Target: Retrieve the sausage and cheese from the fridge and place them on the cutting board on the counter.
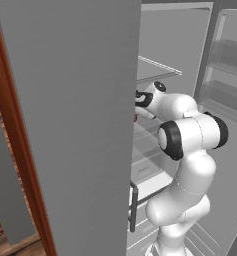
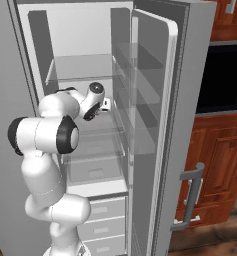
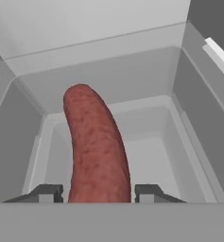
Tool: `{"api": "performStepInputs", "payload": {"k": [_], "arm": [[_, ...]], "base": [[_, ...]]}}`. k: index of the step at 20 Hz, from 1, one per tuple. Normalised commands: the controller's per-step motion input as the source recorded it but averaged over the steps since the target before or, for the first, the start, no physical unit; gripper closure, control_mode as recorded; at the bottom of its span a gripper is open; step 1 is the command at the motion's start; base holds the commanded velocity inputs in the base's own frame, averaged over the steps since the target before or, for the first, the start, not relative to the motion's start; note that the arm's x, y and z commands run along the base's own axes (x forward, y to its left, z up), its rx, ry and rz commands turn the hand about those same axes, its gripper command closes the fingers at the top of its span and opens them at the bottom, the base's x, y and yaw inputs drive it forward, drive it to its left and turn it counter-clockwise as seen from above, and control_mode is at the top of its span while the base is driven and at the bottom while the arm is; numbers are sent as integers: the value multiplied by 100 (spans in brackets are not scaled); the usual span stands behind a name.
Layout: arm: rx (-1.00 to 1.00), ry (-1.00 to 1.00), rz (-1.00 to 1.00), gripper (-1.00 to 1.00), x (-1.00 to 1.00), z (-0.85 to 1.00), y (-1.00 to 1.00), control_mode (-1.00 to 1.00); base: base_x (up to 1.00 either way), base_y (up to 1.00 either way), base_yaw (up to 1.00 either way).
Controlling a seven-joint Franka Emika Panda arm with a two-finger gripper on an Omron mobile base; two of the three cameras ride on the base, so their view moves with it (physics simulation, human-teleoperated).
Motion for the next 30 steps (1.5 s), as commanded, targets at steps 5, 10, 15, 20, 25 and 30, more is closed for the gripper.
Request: {"api": "performStepInputs", "payload": {"k": [5,10,15,20,25,30], "arm": [[0,3,0,100,0,-9,0,-100],[-2,1,0,100,-47,-16,-7,-100],[0,-12,3,100,-85,20,-7,-100],[-1,-17,3,100,-97,41,-12,-100],[-10,-4,0,100,-100,54,-24,-100],[-16,0,0,100,-84,66,-30,-100]], "base": [[0,0,0],[0,0,0],[0,0,0],[0,0,0],[0,0,0],[0,0,0]]}}
